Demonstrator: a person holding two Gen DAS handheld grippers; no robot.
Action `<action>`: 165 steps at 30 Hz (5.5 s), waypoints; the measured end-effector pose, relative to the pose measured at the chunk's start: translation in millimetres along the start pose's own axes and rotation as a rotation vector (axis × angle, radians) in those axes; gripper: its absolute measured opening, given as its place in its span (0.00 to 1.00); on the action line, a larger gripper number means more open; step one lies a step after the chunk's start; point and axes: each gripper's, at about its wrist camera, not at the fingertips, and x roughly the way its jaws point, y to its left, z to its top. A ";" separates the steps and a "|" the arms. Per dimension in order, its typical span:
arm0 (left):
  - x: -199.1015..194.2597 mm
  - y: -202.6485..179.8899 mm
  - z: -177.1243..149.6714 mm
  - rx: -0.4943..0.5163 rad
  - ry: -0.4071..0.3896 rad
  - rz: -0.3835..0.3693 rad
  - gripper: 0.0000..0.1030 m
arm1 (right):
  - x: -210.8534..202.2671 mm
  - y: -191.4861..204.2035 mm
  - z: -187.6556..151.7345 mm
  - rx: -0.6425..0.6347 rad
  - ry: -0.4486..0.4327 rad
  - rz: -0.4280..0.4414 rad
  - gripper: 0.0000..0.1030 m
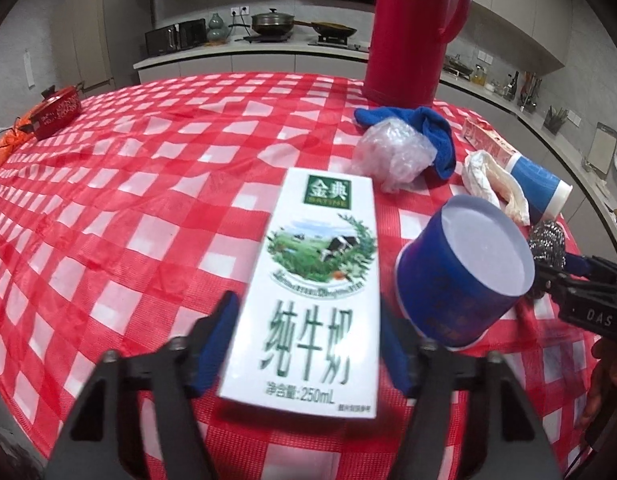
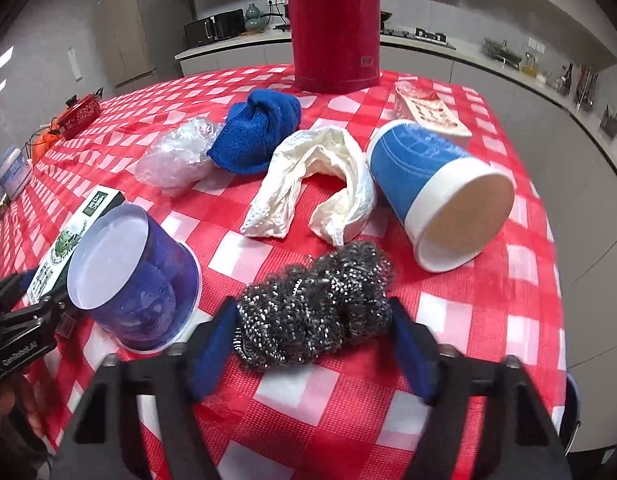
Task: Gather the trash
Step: 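Grasp the milk carton with the left tool while the right tool grasps the steel wool, then carry the milk carton and steel wool over the black bin with both tools, then open both tools to drop the carton and steel wool into the bin, then move both open tools back toward the table items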
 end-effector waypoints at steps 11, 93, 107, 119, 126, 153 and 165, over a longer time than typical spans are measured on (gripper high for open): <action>-16.7 -0.3 0.1 0.004 -0.060 -0.012 0.55 | -18.2 -4.3 -7.4 0.025 -0.022 0.016 0.57; -34.9 -449.6 -138.7 0.426 0.171 -0.424 0.54 | -157.8 -341.5 -261.3 0.092 0.018 -0.123 0.58; 21.6 -454.1 -168.5 0.394 0.204 -0.205 0.96 | -80.8 -430.5 -288.3 0.167 0.160 -0.232 1.00; -17.3 -452.8 -172.4 0.411 0.191 -0.170 0.96 | -102.2 -437.6 -307.7 0.305 0.182 -0.260 1.00; -62.3 -461.6 -153.6 0.423 0.107 -0.200 1.00 | -146.5 -434.5 -298.0 0.350 0.110 -0.271 1.00; -168.5 -367.1 -90.8 0.239 -0.131 -0.128 1.00 | -259.0 -324.1 -208.4 0.240 -0.183 -0.183 1.00; -197.0 -293.5 -85.6 0.123 -0.220 -0.002 1.00 | -252.2 -250.7 -167.5 0.100 -0.185 -0.095 1.00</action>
